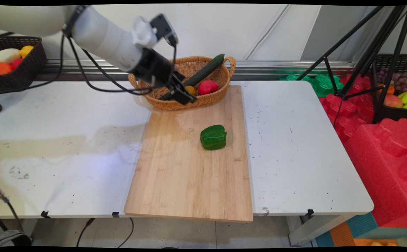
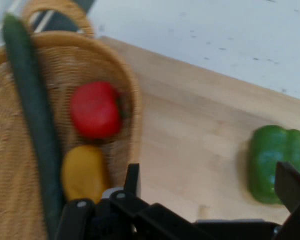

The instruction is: Pick up the cucumber from the vegetable basket

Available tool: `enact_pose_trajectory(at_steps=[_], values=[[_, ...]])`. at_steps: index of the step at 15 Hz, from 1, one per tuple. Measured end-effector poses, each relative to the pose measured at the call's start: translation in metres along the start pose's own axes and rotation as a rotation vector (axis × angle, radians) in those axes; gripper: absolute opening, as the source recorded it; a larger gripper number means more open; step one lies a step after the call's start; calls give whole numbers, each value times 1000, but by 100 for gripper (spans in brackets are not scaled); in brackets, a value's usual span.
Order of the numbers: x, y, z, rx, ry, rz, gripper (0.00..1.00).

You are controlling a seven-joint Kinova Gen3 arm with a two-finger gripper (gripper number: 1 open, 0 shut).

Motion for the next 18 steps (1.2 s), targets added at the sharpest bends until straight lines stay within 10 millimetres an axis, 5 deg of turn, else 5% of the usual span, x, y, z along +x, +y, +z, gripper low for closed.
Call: enact_pose_trajectory(at_steps=[7, 18], values=[[0, -56, -6, 121, 14, -127, 100], [43, -121, 91, 210, -28, -220, 100]])
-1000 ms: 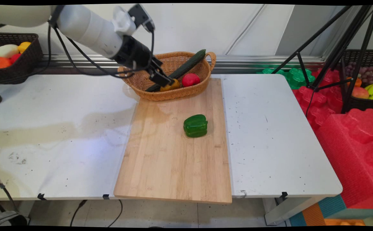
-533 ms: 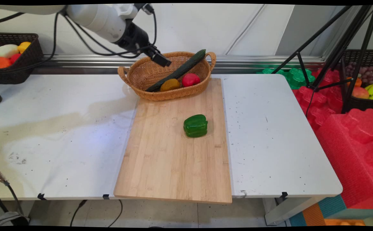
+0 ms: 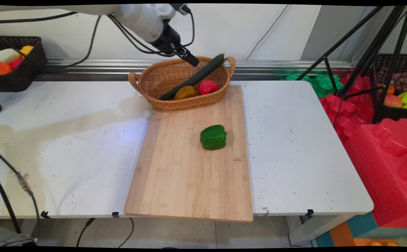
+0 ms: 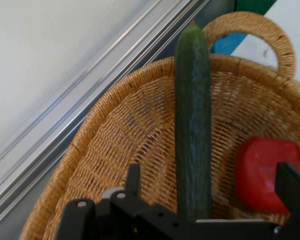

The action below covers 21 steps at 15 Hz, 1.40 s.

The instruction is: Pick up the cucumber from the vegetable basket, then place the picked object on the cutting board

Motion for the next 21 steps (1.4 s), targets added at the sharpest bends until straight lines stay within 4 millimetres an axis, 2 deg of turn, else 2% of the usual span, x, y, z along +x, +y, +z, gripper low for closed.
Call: enact_pose_trajectory(at_steps=[8, 12, 14, 15, 21], values=[[16, -1, 82, -6, -63, -10, 100], [20, 0, 115, -16, -91, -19, 100], [20, 0, 124, -17, -100, -26, 100], [20, 0, 127, -17, -104, -28, 0], [19, 2, 133, -14, -116, -30, 0]])
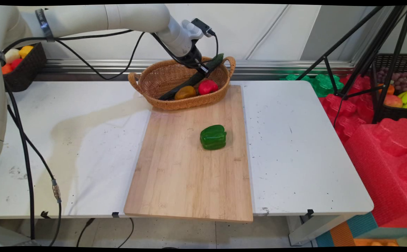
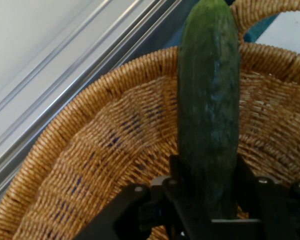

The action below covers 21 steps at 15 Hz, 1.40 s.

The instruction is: Place the picked object on the cutting board

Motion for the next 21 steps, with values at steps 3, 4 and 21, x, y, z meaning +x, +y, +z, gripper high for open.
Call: enact_pose_trajectory(at_steps=[3, 4, 21], values=[[0, 4, -5, 5, 7, 0, 0], [0, 5, -8, 7, 12, -1, 0], [18, 96, -203, -60, 343, 349, 0]])
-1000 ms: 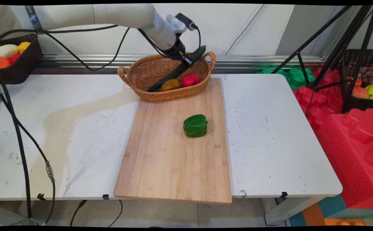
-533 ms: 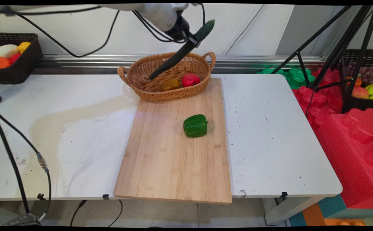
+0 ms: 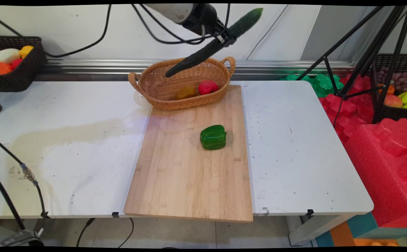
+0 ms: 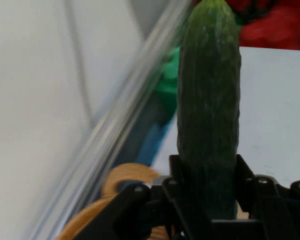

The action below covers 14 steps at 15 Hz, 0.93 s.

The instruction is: Place the picked object on the cutting board

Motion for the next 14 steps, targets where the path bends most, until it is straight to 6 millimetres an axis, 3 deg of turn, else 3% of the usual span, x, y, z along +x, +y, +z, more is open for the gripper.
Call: enact_pose_trajectory(at_steps=[4, 8, 14], values=[[-8, 43, -40, -122, 14, 154, 0], [-29, 83, -75, -251, -7, 286, 0], [-71, 126, -107, -434, -85, 465, 0]])
